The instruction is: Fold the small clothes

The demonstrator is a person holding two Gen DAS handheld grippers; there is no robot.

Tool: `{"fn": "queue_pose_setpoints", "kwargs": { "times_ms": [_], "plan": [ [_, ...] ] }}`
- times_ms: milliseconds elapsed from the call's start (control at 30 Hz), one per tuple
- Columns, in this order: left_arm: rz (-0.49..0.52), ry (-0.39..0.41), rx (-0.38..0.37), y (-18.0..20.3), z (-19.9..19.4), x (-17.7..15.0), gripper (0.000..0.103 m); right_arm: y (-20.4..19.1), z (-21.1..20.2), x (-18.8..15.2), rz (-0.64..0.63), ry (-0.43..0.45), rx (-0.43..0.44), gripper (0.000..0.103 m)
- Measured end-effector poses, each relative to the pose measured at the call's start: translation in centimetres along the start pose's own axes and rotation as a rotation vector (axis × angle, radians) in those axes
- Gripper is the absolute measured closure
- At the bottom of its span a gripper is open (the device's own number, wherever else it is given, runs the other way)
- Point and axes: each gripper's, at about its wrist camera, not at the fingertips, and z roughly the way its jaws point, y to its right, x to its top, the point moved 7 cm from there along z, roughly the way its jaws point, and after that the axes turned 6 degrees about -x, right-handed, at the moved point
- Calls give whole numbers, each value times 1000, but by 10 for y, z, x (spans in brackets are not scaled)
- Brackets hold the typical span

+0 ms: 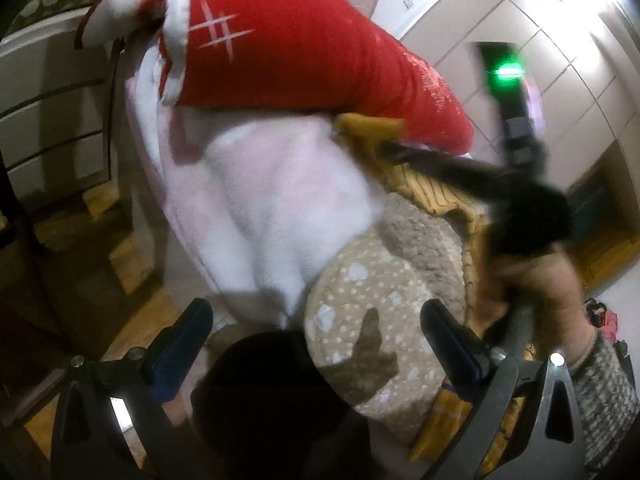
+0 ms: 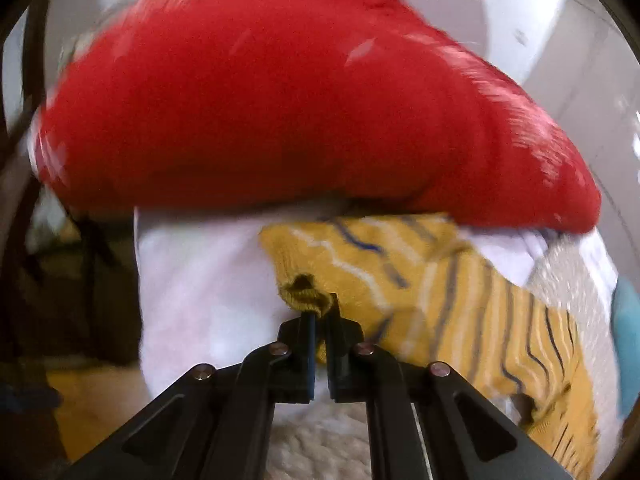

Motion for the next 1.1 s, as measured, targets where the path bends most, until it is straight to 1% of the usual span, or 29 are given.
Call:
{"fn": "queue_pose_setpoints", "kwargs": {
  "times_ms": [100, 133, 200, 233, 267, 333, 367, 433, 500, 533, 600, 633, 667, 700, 733, 767, 800, 833, 900, 967, 1000, 1033, 1067, 1100],
  "plan": [
    [31, 3, -12, 17, 0, 3, 0, 62, -44, 10, 138, 79, -25, 100],
    [48, 4, -19, 25, 0, 4, 0, 94, -65, 8, 201, 109, -41, 100],
    [88, 4, -28, 42, 1, 5, 0, 149, -96, -1, 305, 145, -76, 99],
    [113, 1, -35, 53, 2, 5, 0, 180, -114, -13, 367, 156, -98, 99],
    [142, -3, -44, 65, 4, 6, 0, 210, -133, -30, 435, 158, -116, 99],
    [191, -8, -51, 85, 8, 5, 0, 260, -155, -65, 544, 151, -155, 99],
    [216, -11, -51, 96, 10, 4, 0, 295, -167, -97, 617, 136, -197, 99],
    [262, -21, -53, 114, 17, 2, 0, 336, -179, -144, 715, 102, -255, 99],
    [307, -41, -50, 133, 28, -3, 0, 372, -179, -207, 795, 22, -320, 98],
    [323, -57, -49, 140, 34, -6, 0, 385, -172, -240, 805, -57, -360, 97],
    [347, -97, -58, 155, 44, -12, 0, 403, -161, -290, 815, -196, -446, 94],
    [355, -109, -61, 161, 48, -14, 0, 406, -161, -309, 833, -218, -454, 93],
    [371, -124, -59, 167, 53, -17, 0, 406, -165, -322, 854, -210, -439, 91],
    [390, -134, -49, 174, 57, -18, 0, 407, -171, -336, 884, -189, -421, 85],
    [406, -140, -40, 178, 60, -20, 0, 408, -179, -347, 911, -166, -413, 75],
    [417, -144, -33, 183, 65, -22, 0, 409, -184, -353, 928, -144, -408, 70],
    [429, -151, -24, 188, 70, -24, 0, 410, -189, -359, 945, -122, -401, 60],
    [434, -156, -21, 190, 72, -25, 0, 411, -194, -364, 961, -103, -386, 57],
    [438, -176, -15, 197, 82, -28, 0, 414, -206, -375, 998, -59, -382, 57],
    [437, -191, -17, 204, 89, -32, 0, 414, -219, -377, 1027, 17, -366, 57],
    [437, -199, -22, 208, 92, -34, 0, 415, -220, -377, 1038, 51, -354, 61],
    [438, -211, -31, 214, 95, -36, 0, 415, -222, -374, 1051, 90, -338, 67],
    [439, -231, -51, 223, 102, -36, 0, 416, -224, -370, 1067, 123, -314, 70],
    [445, -240, -74, 232, 107, -35, 0, 416, -222, -366, 1075, 131, -296, 72]
  ]
}}
